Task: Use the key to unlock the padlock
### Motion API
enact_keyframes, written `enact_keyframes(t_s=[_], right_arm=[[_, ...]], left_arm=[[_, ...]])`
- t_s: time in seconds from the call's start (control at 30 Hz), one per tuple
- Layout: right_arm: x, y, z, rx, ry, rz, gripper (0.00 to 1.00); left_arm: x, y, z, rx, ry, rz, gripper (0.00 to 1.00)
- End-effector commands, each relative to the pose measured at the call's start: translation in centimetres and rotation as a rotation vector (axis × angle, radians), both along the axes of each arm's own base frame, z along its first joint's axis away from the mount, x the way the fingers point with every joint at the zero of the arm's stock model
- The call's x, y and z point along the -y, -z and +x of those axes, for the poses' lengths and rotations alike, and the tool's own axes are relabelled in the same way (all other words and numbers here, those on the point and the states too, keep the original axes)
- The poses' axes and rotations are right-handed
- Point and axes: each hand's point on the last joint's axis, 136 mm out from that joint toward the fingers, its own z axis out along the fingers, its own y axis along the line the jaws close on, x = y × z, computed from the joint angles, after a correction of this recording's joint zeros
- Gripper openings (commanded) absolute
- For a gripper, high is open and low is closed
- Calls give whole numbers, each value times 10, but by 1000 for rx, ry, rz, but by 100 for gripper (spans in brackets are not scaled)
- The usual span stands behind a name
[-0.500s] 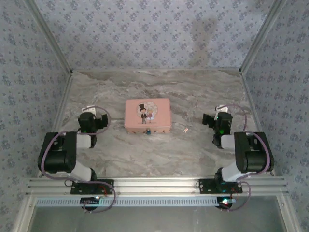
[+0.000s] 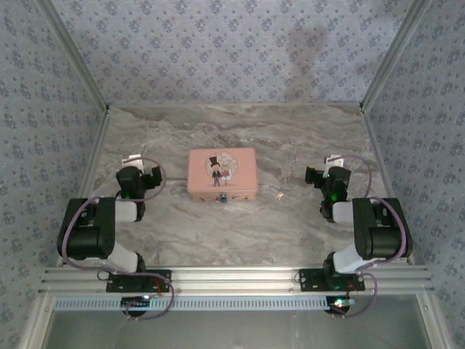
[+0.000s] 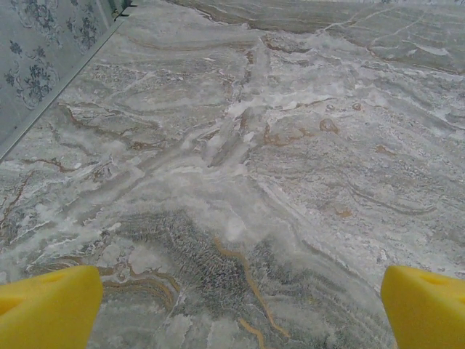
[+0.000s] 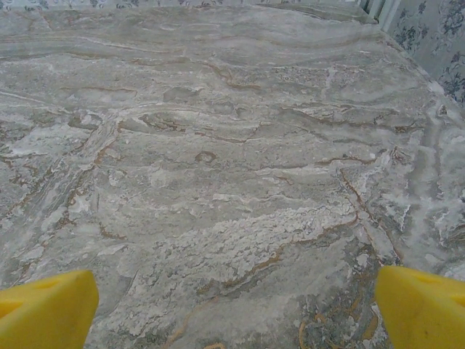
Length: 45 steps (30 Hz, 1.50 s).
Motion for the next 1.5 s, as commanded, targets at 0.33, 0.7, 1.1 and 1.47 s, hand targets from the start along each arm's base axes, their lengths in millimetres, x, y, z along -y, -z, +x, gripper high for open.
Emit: enact_keyframes(t_s=[0.33, 0.7, 1.1, 1.47], right_arm=[[1, -10, 10, 34, -6, -10, 100], [5, -14, 9, 43, 28, -26, 100], [17, -91, -2, 3, 181, 316, 100], [-27, -99, -25, -272, 54, 782, 85]], left_arm=[[1, -12, 11, 47, 13, 2, 98], [1, -15, 11, 55, 10, 3, 98], [-27, -88, 10, -23, -221, -360, 98], [81, -118, -11, -251, 102, -732, 84]])
